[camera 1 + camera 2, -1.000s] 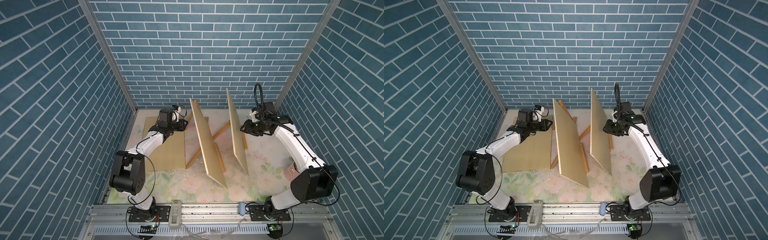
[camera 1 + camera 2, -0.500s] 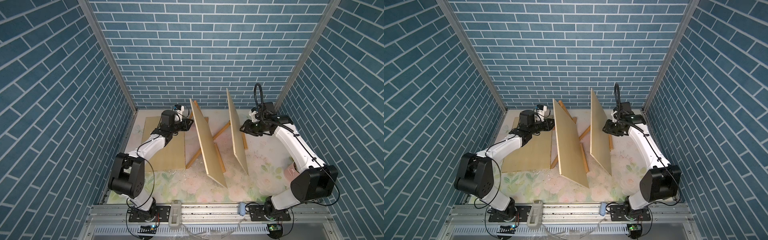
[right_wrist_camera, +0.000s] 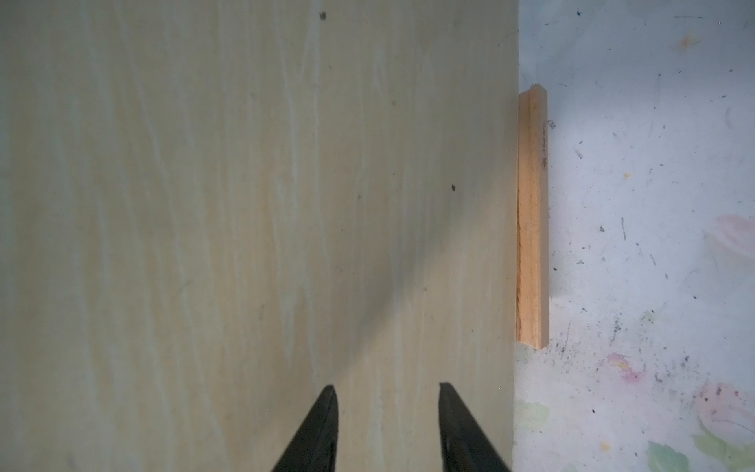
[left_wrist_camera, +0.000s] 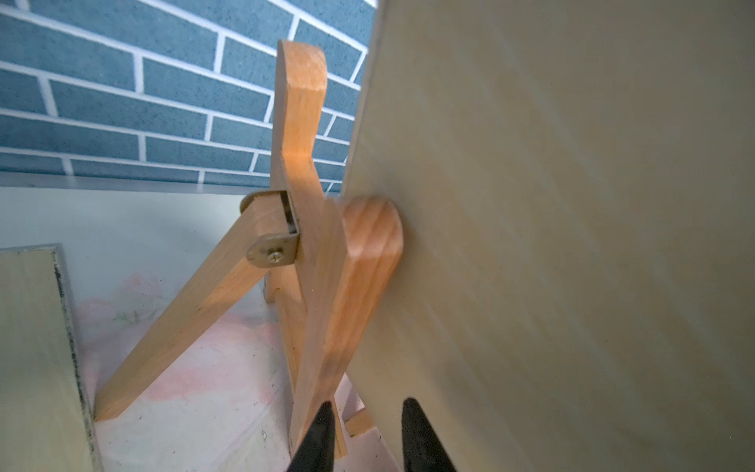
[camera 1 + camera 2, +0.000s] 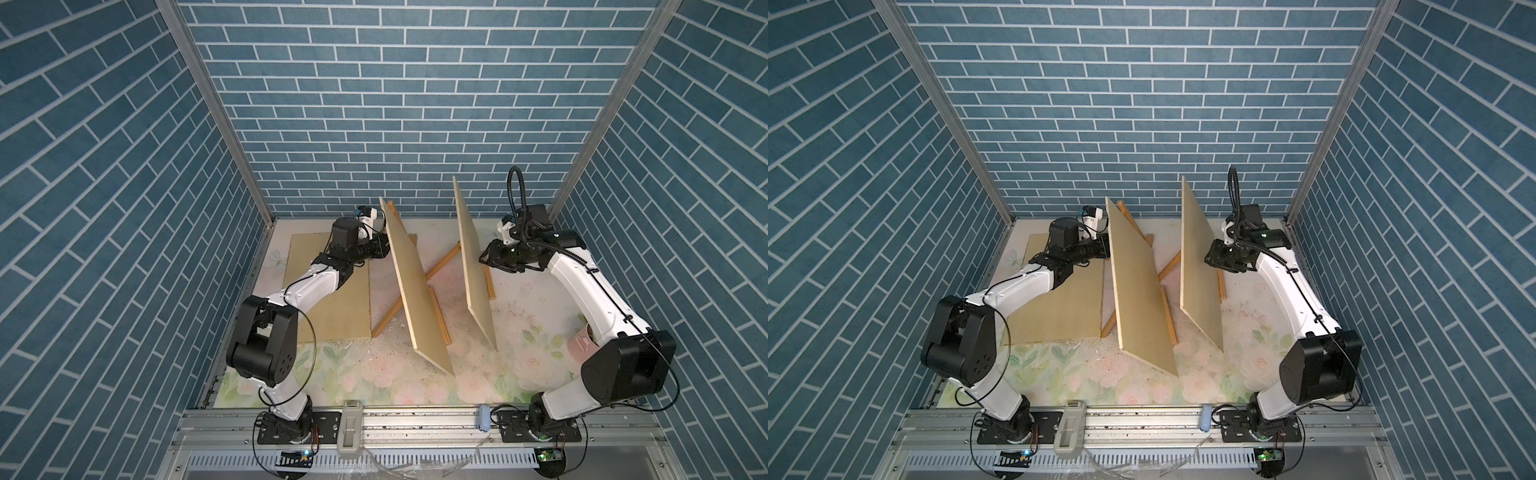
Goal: Disassemble the easel
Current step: Pick up the easel at the center of the board.
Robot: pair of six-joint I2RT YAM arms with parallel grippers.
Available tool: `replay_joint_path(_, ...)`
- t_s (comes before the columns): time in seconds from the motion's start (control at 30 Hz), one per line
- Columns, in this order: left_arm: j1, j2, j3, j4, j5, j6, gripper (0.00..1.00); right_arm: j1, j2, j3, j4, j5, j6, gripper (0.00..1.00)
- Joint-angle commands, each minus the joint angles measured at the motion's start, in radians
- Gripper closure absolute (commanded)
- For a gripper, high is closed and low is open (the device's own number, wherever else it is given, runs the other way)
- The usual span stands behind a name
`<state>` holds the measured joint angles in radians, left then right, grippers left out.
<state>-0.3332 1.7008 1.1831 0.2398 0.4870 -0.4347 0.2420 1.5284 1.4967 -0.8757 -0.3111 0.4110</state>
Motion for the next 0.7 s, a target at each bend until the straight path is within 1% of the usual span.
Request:
replay_joint_path(0.0, -0.007, 0.034, 0.038, 0.034, -0.011, -0.004, 0.70, 0.006, -0.004, 0.005, -0.022, -0.004, -0.026, 0.58)
replay_joint_path(0.4, -0.010, 0.078, 0.085, 0.009, -0.060, 0.022, 0.70, 0.005, 0.013, 0.030, -0.046, 0.003, -0.049, 0.58)
replay_joint_path(0.67, -0.010, 0.085, 0.094, -0.026, -0.123, 0.038, 0.70, 0.006, 0.034, 0.049, -0.048, -0.002, -0.055, 0.58)
